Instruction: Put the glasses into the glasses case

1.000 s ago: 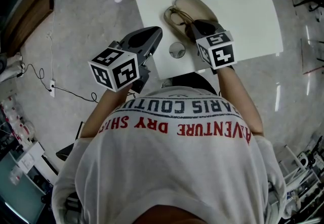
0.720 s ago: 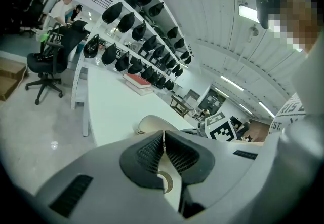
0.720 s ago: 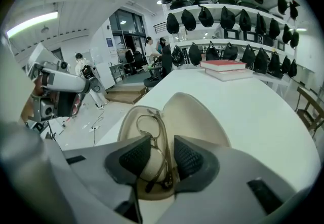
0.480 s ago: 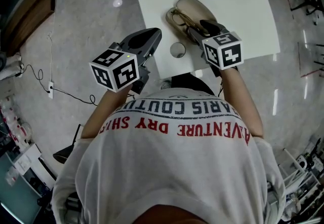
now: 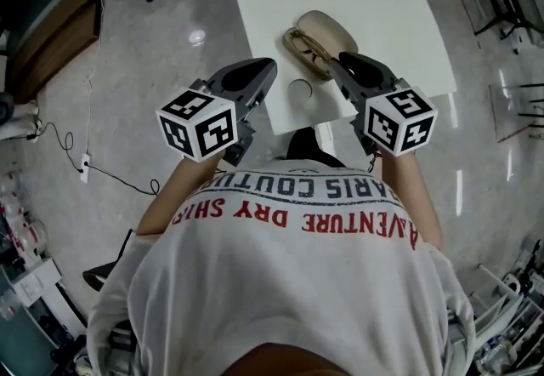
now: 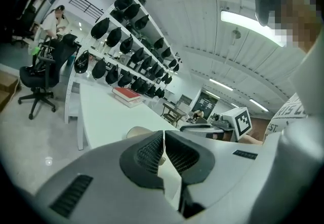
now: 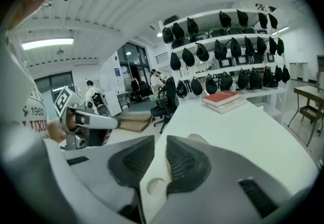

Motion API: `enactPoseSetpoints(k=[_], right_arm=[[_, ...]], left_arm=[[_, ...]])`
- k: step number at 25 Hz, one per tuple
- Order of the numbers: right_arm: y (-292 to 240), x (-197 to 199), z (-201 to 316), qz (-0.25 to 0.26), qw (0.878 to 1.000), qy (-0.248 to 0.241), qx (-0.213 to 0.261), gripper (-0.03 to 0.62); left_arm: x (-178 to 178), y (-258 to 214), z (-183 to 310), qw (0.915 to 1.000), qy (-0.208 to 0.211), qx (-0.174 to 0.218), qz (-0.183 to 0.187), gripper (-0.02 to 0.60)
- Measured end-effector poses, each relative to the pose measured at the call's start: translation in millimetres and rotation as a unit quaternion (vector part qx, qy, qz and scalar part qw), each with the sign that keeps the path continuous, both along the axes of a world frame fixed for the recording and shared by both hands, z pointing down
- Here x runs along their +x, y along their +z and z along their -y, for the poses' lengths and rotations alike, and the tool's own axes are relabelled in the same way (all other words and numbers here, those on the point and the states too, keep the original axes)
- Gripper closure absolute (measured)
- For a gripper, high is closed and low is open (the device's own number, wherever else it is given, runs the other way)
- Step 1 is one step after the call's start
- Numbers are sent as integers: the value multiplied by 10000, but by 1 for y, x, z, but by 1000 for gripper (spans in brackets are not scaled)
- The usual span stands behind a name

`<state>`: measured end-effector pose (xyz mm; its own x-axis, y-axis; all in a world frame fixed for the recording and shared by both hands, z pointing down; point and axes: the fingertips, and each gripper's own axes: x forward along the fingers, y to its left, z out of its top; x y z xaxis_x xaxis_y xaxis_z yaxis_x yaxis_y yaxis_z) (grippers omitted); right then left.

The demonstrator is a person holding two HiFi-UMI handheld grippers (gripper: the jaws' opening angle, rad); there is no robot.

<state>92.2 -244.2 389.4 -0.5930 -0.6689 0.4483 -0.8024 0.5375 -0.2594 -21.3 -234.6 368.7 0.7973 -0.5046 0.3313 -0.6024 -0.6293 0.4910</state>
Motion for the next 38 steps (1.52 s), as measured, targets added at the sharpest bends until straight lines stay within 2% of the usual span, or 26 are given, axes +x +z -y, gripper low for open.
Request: enactPoseSetpoints(k=[2,7,13,19,38], right_arm=[[-16,-5,-6,74,9998,3,202,537],[-63,-15,-37,213,9976,28,659,569],[-92,-25,-66,762,9917,-75,1035,571],[-101,-26,-81,816,9881,-85,1304,571],[-75,-23,-63,569,9917,-115,1149,571]], left_arm=[[-2,-7,-4,9999,50,113,-50,548],[-2,-43,-30,9987,203,446,-154,548],[0,-60,-50,9967,384,695,-175,548],[2,-62,-60,9956,457,795,-180,548],[5,-39,-42,9979,413,501,-49,548]])
